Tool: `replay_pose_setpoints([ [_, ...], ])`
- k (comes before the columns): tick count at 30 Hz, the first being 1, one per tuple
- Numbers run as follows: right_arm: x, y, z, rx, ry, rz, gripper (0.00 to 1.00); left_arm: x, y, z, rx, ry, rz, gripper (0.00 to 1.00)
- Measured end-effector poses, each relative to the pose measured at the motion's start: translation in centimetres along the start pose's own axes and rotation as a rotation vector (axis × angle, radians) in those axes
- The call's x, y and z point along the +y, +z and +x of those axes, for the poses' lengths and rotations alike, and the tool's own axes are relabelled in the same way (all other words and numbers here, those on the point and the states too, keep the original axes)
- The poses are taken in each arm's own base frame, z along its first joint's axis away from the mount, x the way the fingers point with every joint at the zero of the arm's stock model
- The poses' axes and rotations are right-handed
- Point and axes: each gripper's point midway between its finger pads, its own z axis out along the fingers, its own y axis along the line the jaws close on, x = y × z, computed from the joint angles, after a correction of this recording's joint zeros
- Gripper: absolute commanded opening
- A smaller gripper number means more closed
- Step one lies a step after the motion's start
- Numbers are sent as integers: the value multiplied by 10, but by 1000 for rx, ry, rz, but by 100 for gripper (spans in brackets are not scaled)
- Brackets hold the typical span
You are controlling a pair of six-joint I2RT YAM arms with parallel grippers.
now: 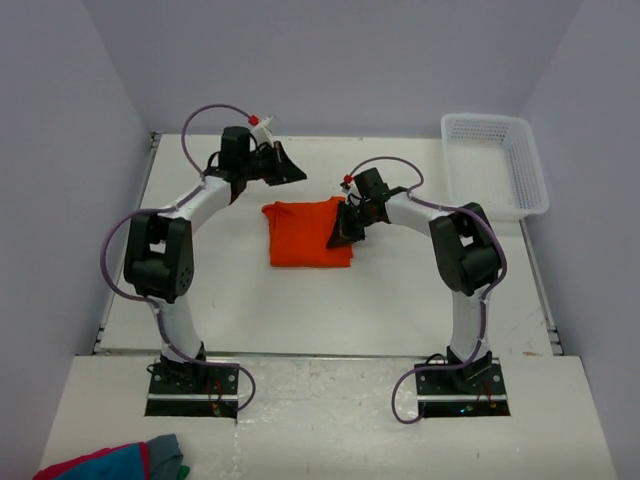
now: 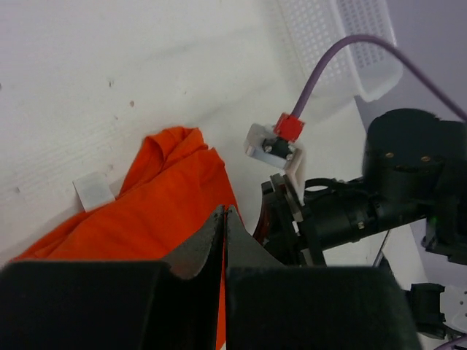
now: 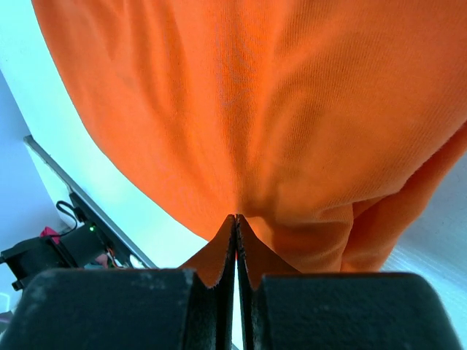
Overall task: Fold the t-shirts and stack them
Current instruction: Smooth out wrinkles on the folded tshirt
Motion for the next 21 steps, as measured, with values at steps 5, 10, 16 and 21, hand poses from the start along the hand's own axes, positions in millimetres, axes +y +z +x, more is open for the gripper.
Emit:
replay_pose_setpoints([
  [5, 0, 0, 0, 0, -1, -1, 0, 32, 18, 66, 139, -97, -103, 0],
  [10, 0, 0, 0, 0, -1, -1, 0, 58, 29, 98, 206, -146, -170, 0],
  [16, 2, 1, 1, 5, 17, -9, 0, 96, 38, 123, 249, -188, -237, 0],
  [21, -3, 9, 7, 35, 70, -9, 0, 112, 38, 118, 234, -216, -217, 0],
])
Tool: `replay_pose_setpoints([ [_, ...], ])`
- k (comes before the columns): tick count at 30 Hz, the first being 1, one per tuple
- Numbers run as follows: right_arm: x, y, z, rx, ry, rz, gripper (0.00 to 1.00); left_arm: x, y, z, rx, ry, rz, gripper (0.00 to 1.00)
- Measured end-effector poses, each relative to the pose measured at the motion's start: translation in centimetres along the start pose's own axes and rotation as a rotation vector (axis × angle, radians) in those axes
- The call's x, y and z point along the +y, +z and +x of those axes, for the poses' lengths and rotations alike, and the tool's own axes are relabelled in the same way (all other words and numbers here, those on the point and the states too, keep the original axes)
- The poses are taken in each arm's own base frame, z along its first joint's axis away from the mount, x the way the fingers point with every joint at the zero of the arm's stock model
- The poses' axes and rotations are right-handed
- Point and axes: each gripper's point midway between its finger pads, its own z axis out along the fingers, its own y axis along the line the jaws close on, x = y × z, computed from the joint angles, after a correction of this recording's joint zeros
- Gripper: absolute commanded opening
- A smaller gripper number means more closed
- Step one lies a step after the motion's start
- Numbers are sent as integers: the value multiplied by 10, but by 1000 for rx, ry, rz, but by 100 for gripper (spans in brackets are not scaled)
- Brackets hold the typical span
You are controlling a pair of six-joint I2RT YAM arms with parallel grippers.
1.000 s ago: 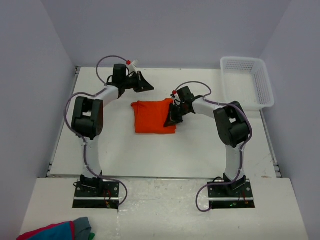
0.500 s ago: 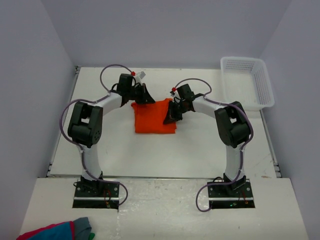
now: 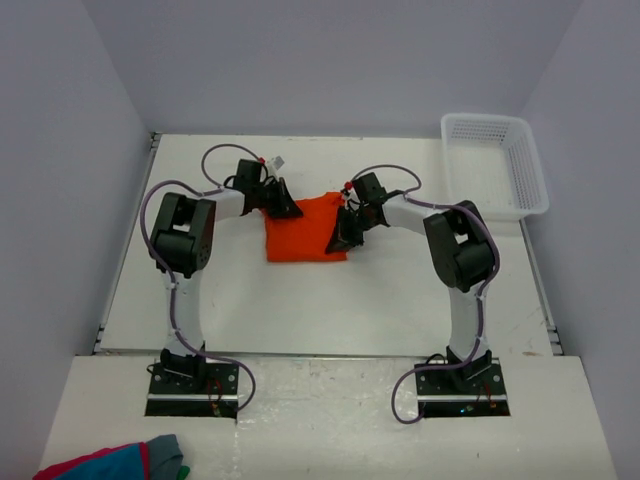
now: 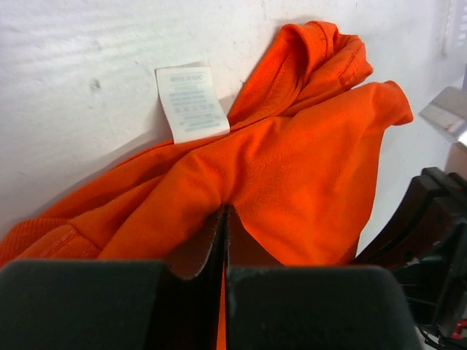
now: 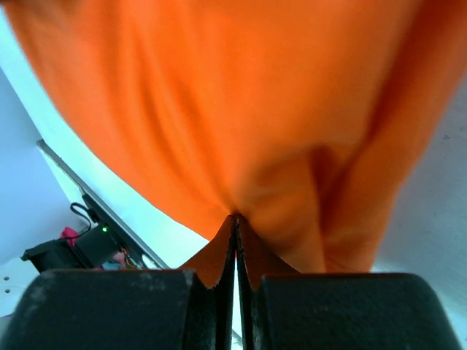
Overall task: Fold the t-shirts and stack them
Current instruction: Smooth out wrinkles on the folded tshirt
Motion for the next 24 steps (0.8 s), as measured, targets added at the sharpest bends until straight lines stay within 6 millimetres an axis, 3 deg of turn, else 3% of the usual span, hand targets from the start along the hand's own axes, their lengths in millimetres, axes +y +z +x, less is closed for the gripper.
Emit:
replay_pose_setpoints([
  [10, -15, 14, 9, 41, 119, 31, 0, 21, -5, -31, -58, -15, 75, 0],
  [17, -14, 15, 11, 49, 160, 30, 0, 29, -3, -52, -80, -9, 127, 0],
  [22, -11, 17, 17, 65, 112, 19, 0, 24, -4, -58, -86, -14, 209, 1],
  [24, -11, 15, 28, 72, 64, 21, 0, 19, -7, -55, -92, -1, 244, 9],
])
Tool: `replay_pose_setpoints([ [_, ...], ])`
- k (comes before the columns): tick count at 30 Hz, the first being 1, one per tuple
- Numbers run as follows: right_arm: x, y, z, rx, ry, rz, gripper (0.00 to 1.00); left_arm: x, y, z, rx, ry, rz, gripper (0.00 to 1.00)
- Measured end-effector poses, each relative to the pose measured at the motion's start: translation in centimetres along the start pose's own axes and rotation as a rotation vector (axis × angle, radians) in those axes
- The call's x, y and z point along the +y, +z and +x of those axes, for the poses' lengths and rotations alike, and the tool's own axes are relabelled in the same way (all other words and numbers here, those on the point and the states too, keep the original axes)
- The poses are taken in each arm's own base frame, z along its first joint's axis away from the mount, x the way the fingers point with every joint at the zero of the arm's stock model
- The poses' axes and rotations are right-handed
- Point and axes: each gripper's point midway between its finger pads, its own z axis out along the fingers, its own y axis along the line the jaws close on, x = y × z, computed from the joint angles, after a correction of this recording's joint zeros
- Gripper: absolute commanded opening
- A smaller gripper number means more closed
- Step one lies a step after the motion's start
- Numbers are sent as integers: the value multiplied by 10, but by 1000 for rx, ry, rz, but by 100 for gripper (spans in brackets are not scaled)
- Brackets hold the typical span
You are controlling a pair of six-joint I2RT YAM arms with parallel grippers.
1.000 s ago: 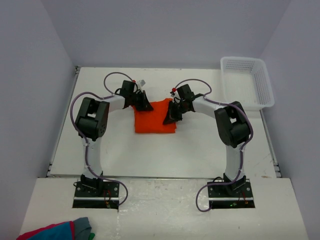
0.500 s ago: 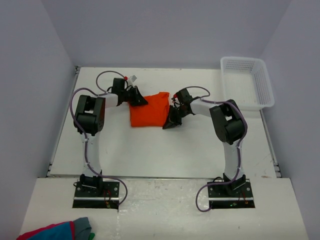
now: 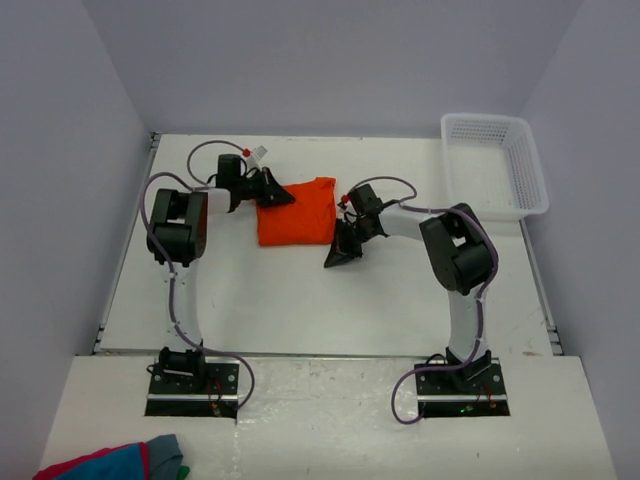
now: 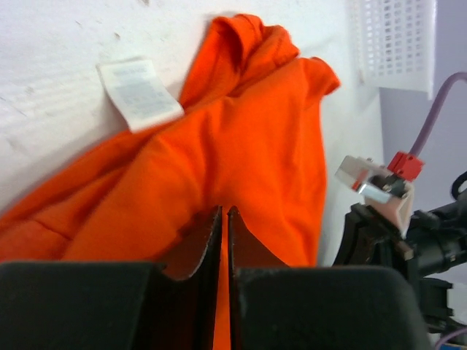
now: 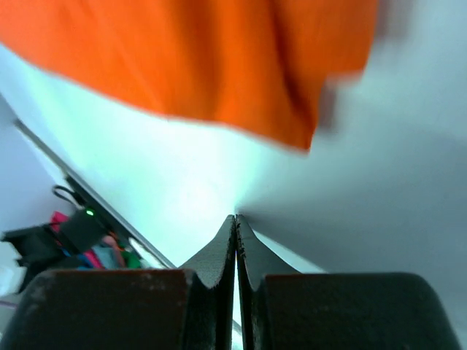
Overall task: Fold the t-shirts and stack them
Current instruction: Smooth out wrinkles on the folded tshirt
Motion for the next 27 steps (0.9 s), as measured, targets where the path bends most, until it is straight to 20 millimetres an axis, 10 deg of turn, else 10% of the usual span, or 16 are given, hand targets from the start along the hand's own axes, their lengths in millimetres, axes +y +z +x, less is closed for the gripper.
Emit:
replay_pose_setpoints([
  [9, 14, -24, 38, -26, -164, 7, 0, -102, -46, -30, -100, 168, 125, 44],
  [14, 19, -33, 33, -80, -237, 38, 5, -157, -85, -62, -225, 297, 78, 45],
  [19, 25, -44, 14, -120, -271, 114, 0, -135, -107, -72, -305, 228, -170, 3],
  [27, 87, -45, -72, -266, -383, 83, 0, -62, -91, 6, -175, 51, -381, 0],
])
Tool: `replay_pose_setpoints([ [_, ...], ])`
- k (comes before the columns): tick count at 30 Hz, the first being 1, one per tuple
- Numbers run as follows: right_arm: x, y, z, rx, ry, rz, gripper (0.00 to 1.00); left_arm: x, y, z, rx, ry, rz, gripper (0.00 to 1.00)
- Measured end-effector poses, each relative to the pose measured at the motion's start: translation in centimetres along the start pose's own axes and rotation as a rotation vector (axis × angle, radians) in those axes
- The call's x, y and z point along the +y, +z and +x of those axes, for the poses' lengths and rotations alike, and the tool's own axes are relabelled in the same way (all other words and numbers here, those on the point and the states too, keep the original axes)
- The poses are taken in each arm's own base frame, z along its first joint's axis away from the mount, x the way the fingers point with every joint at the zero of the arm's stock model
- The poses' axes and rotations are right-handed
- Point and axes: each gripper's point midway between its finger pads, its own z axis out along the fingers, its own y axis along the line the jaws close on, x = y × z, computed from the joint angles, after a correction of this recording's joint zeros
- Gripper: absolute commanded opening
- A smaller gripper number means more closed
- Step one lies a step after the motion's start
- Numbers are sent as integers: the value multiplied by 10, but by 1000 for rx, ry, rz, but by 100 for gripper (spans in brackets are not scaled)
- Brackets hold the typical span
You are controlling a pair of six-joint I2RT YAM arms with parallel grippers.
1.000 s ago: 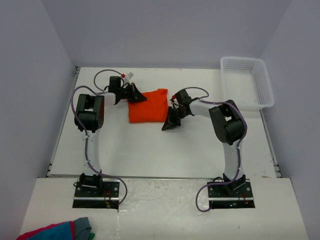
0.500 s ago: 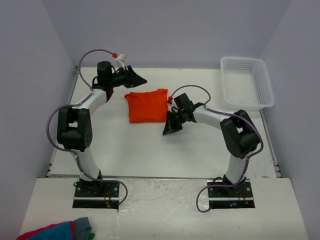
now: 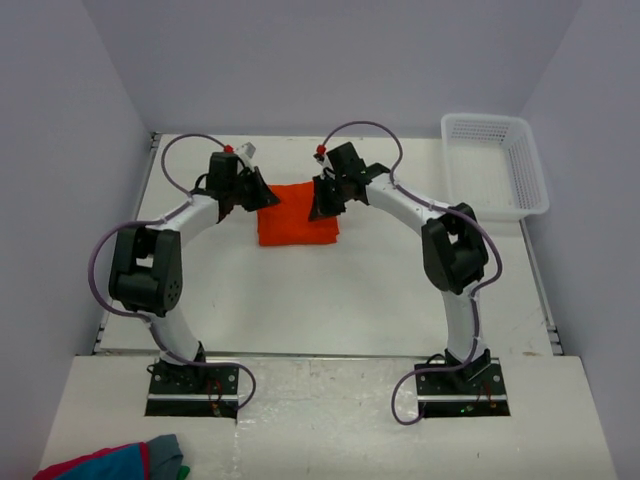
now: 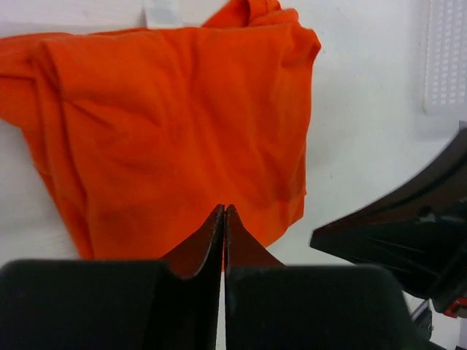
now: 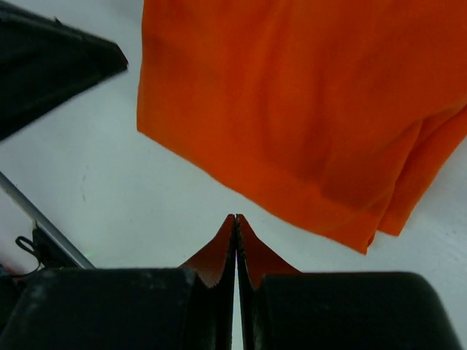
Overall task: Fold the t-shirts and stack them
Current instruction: Smooth out wrinkles on the folded tshirt
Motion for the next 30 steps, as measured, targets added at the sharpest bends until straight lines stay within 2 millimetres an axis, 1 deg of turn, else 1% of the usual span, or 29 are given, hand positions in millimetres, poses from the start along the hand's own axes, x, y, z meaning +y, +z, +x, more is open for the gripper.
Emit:
replay_pose_setpoints([
  [1, -1, 5, -4, 0, -1, -1, 0, -1, 2, 4, 10, 2, 1, 0],
  [2, -2, 12, -7, 8, 4, -5, 0, -6, 10, 13, 31, 11, 10, 0],
  [6, -12, 45, -11, 59, 39, -45, 0, -13, 27, 28, 60, 32, 38, 0],
  [9, -31, 66, -6, 109, 103, -63, 0, -3, 41, 35, 75, 25, 34, 0],
  [11, -43, 72, 1, 146, 158, -76, 0, 8, 50, 44, 95, 13, 14, 0],
  [14, -48, 67, -2, 155, 208, -93, 0, 27, 60, 57, 124, -6, -39, 0],
  [16, -54, 63, -6, 150, 239, -96, 0, 36, 64, 63, 136, -18, -69, 0],
  [18, -58, 61, -2, 166, 280, -106, 0, 37, 64, 63, 135, -23, -77, 0],
  [22, -58, 57, 3, 198, 337, -137, 0, 38, 64, 63, 136, -27, -87, 0],
  [27, -60, 53, 28, 268, 417, -162, 0, 39, 63, 67, 131, -36, -89, 0],
  [30, -58, 45, 46, 305, 454, -172, 0, 37, 59, 74, 130, -30, -89, 0],
])
